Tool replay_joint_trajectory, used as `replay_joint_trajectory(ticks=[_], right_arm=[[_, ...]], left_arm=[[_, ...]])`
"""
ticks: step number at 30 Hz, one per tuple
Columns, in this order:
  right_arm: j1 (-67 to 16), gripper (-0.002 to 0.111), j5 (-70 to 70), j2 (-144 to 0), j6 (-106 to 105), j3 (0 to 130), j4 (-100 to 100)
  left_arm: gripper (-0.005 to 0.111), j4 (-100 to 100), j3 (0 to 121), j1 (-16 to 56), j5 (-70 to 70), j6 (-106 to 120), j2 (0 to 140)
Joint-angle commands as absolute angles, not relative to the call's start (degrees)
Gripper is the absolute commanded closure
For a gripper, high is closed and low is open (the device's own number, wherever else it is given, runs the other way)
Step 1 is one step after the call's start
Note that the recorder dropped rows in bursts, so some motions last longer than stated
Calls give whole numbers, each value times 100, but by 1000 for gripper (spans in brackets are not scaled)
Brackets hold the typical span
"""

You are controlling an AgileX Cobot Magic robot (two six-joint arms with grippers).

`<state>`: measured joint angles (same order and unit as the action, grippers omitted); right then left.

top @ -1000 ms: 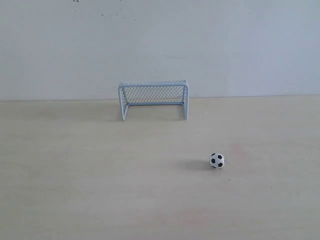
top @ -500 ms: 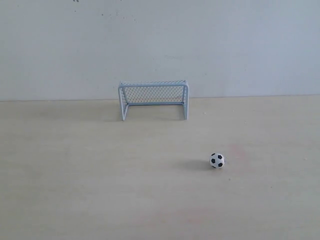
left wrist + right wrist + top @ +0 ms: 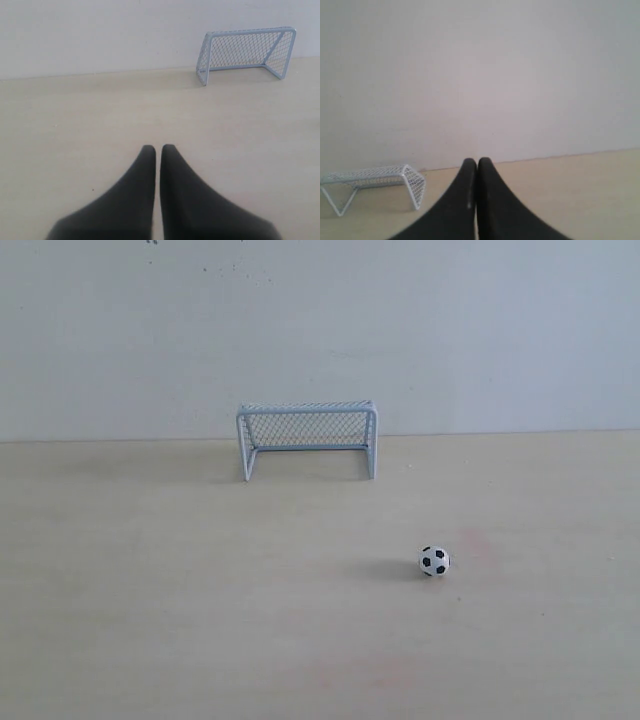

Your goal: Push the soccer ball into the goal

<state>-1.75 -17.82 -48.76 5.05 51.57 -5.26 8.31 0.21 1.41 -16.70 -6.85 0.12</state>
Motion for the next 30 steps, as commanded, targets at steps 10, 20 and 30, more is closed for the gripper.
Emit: replay_joint_trajectory(ticks=[10,20,30], right_arm=[[-196,108,-5237,-7644,-2585,8140,-493],[-196,108,-6996,-9767,-7723,8971,-632],[-868,108,-6996,-11164,-9071,8959,-1050]], left_arm=[[102,845,0,125,-1680,-662,0],[102,845,0,125,-1680,-662,0],[102,845,0,125,-1680,-662,0]])
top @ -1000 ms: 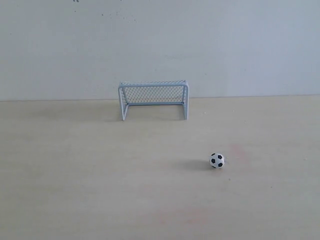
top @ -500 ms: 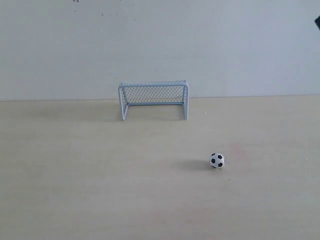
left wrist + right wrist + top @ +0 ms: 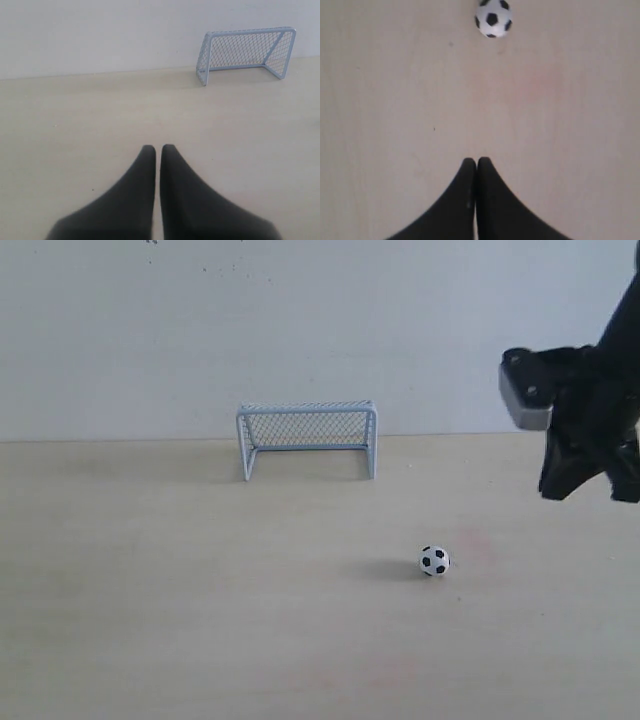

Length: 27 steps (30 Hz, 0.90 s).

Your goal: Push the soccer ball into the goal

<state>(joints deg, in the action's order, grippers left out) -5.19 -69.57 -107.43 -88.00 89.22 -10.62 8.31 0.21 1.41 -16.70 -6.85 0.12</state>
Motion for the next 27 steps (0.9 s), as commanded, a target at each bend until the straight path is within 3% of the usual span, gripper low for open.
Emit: replay_joint_trajectory(ticks=[1,9,27], right_arm=[[-985,108,-6996,-11287,-9081,8959,-920],[-1727,108,-6706,-12034,-9222,8959,-58],[-1837,108,-6233,-12272,-9610,8959,-378]], left_arm=[[102,845,0,125,-1680,-662,0],[102,845,0,125,-1680,-662,0],[102,845,0,125,-1680,-662,0]])
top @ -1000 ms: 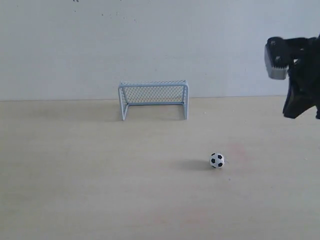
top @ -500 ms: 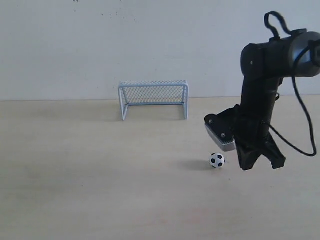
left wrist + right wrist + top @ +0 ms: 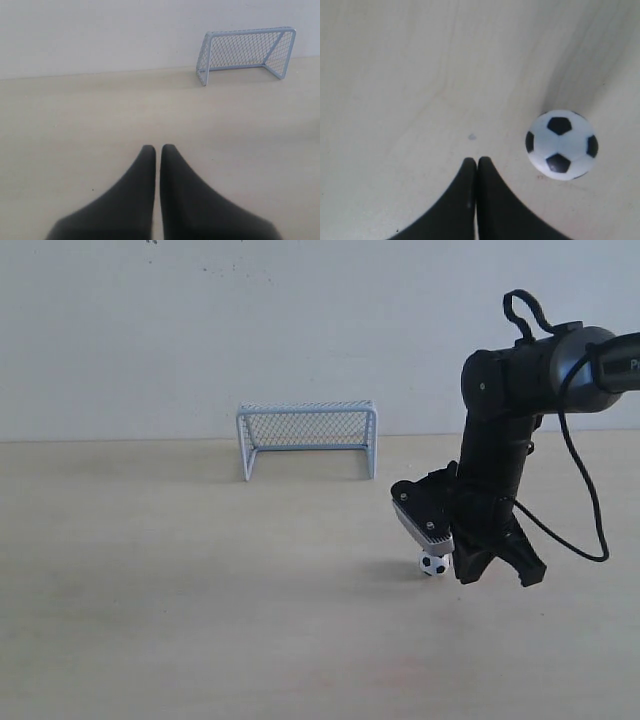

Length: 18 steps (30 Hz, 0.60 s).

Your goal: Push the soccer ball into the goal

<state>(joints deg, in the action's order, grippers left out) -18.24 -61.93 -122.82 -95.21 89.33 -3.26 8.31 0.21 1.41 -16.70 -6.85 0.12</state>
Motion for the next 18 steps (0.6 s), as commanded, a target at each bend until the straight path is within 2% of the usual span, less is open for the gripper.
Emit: replay_joint_trajectory(ticks=[1,18], right_arm=[[-1837,108,-6245,-12272,-9610,8959,-378],[-1837,108,-6155,-12453,-9631,8959,-425]], left_arm=[[102,845,0,125,-1680,-662,0],[102,845,0,125,-1680,-662,0]])
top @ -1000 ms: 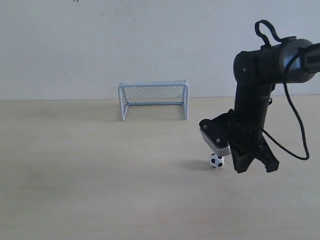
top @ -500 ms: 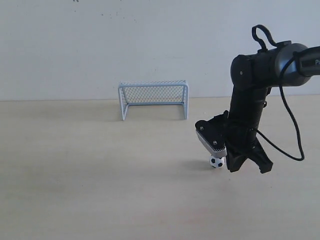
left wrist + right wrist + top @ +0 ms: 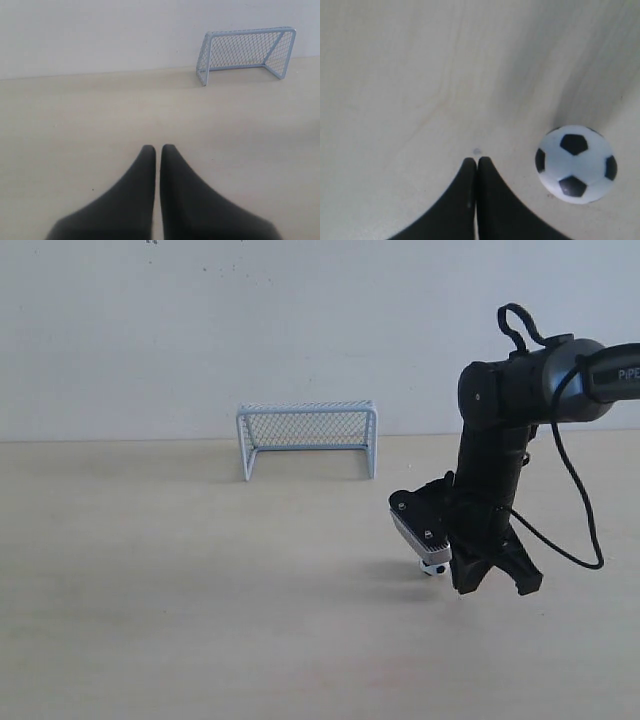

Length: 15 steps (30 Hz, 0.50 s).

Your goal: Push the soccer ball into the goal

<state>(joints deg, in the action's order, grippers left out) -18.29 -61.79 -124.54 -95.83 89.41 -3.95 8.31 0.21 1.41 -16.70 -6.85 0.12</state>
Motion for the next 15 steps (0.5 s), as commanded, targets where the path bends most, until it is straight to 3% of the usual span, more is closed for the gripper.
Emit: replay_joint_trajectory(ticks=[1,10,15], right_arm=[[-1837,108,-6155,-12453,-9631,8959,-425],[-1865,108,-5831,-12520,-10198,8971,-755],[-2171,108,-2786,-12225,-10808,9327,-2151]], left_arm=[[102,845,0,125,-1680,-662,0],[102,845,0,125,-1680,-662,0],[102,845,0,125,-1680,-662,0]])
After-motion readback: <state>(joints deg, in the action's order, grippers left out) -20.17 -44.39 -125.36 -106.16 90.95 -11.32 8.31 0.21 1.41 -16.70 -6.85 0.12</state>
